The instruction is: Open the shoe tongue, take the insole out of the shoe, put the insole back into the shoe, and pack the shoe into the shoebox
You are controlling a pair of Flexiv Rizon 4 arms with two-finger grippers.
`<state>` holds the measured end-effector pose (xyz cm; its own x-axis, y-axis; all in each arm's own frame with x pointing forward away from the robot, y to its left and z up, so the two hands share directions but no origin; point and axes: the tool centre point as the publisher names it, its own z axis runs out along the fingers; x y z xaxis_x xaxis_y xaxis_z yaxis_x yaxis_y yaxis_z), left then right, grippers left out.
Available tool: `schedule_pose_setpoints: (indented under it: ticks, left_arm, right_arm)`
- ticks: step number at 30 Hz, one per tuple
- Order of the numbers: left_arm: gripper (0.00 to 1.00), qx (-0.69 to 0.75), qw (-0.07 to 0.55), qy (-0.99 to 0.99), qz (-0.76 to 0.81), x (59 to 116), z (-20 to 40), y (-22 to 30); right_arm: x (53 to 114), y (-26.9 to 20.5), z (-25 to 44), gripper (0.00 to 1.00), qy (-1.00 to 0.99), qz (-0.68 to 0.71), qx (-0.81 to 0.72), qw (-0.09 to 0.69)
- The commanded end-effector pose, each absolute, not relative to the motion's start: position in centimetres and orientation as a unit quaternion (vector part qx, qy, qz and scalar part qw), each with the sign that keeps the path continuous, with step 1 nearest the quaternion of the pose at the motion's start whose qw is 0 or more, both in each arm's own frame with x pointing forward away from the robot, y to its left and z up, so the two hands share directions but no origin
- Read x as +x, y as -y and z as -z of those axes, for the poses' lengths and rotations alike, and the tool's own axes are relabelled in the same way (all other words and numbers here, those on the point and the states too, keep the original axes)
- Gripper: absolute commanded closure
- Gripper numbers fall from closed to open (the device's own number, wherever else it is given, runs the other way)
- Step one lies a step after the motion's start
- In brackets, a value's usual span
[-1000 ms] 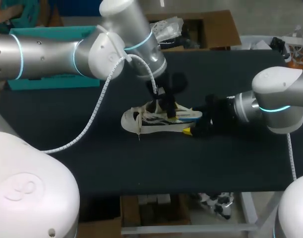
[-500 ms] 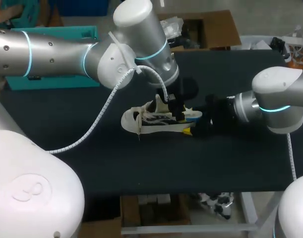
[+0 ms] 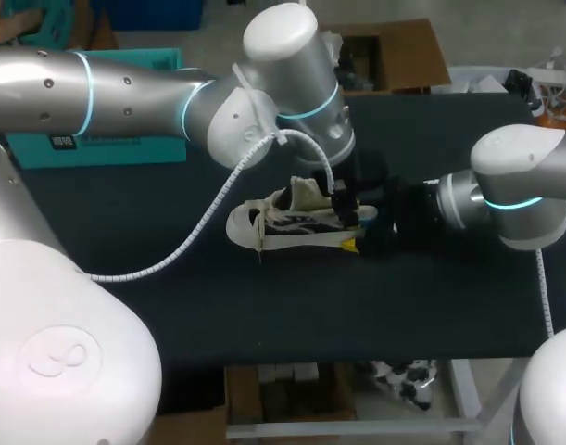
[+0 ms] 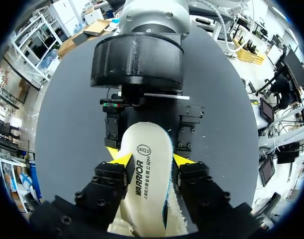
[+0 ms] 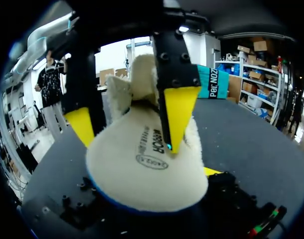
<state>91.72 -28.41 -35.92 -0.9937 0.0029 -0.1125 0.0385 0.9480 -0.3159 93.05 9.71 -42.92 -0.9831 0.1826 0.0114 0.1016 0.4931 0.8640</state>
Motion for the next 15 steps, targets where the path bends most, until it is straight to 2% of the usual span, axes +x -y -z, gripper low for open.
schedule_pose_setpoints:
  ticks: [1, 7, 15]
  left_arm:
    - [0.53, 0.007, 0.059, -0.986, 0.154, 91.9, 36.4, 28.9]
    - [0.59, 0.002, 0.057, -0.985, 0.162, 92.2, 36.2, 28.4]
    - [0.54, 0.009, 0.074, -0.987, 0.144, 91.1, 37.1, 28.6]
  right_arm:
    - [92.9, -9.9, 43.4, 1.00, -0.862, -0.498, 0.082, 0.041]
    - [92.9, -9.9, 43.4, 1.00, -0.862, -0.498, 0.082, 0.041]
    - [92.9, -9.9, 43.4, 1.00, -0.862, -0.498, 0.082, 0.041]
